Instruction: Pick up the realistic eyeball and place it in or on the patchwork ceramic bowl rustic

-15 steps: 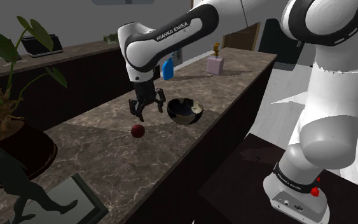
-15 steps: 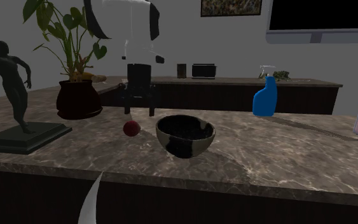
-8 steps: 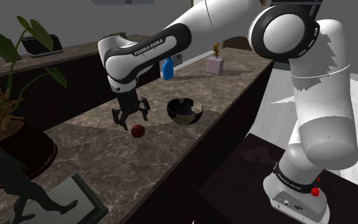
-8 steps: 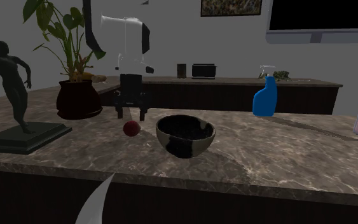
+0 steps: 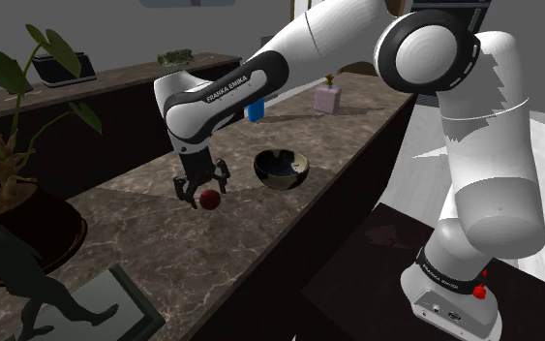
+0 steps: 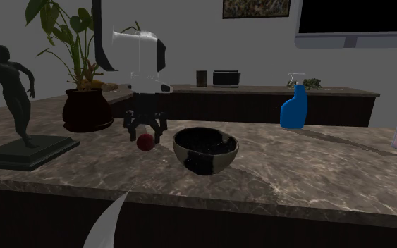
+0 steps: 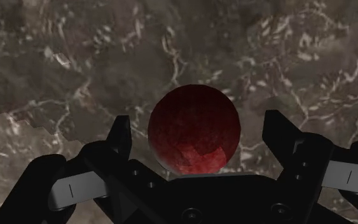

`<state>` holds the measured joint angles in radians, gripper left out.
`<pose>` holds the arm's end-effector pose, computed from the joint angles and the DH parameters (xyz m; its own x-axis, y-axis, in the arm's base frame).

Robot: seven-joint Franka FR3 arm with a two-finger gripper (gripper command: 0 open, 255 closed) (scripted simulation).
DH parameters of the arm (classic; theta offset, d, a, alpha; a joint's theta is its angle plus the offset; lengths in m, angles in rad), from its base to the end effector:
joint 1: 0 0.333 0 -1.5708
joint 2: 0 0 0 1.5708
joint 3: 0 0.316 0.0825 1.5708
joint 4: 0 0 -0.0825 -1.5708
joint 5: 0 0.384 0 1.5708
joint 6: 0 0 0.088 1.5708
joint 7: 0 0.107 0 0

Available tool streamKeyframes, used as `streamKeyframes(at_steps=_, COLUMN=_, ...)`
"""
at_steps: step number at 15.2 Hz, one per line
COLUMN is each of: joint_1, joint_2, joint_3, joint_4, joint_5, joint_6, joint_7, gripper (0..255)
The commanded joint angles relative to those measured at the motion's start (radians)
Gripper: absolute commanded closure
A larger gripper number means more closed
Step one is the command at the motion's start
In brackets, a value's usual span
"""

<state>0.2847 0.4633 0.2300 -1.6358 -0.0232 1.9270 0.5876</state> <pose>0.5802 0.3074 0.3428 0.9809 -0.0788 -0.1779 -0.0764 -0.9969 0.0202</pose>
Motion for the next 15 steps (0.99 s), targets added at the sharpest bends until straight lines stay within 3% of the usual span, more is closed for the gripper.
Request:
streamKeyframes(at_steps=1, joint_1=0.0, joint_2=0.0, joint_3=0.0, joint_4=-0.003, joint_5=0.0, joint_6=0.004, joint_7=0.0, gripper=0)
streamKeyframes(at_steps=6, joint_1=0.0, joint_2=0.0, joint_3=0.0, joint_4=-0.003, joint_5=0.0, joint_6=0.003, joint_7=0.0, gripper=0)
streamKeyframes(at_steps=7, joint_1=0.0, joint_2=0.0, joint_3=0.0, joint_4=-0.003, joint_5=0.0, joint_6=0.003, joint_7=0.0, gripper=255)
streamKeyframes(at_steps=15, joint_1=0.0, joint_2=0.0, joint_3=0.0, joint_4=-0.003, joint_5=0.0, joint_6=0.003, joint_7=0.0, gripper=255)
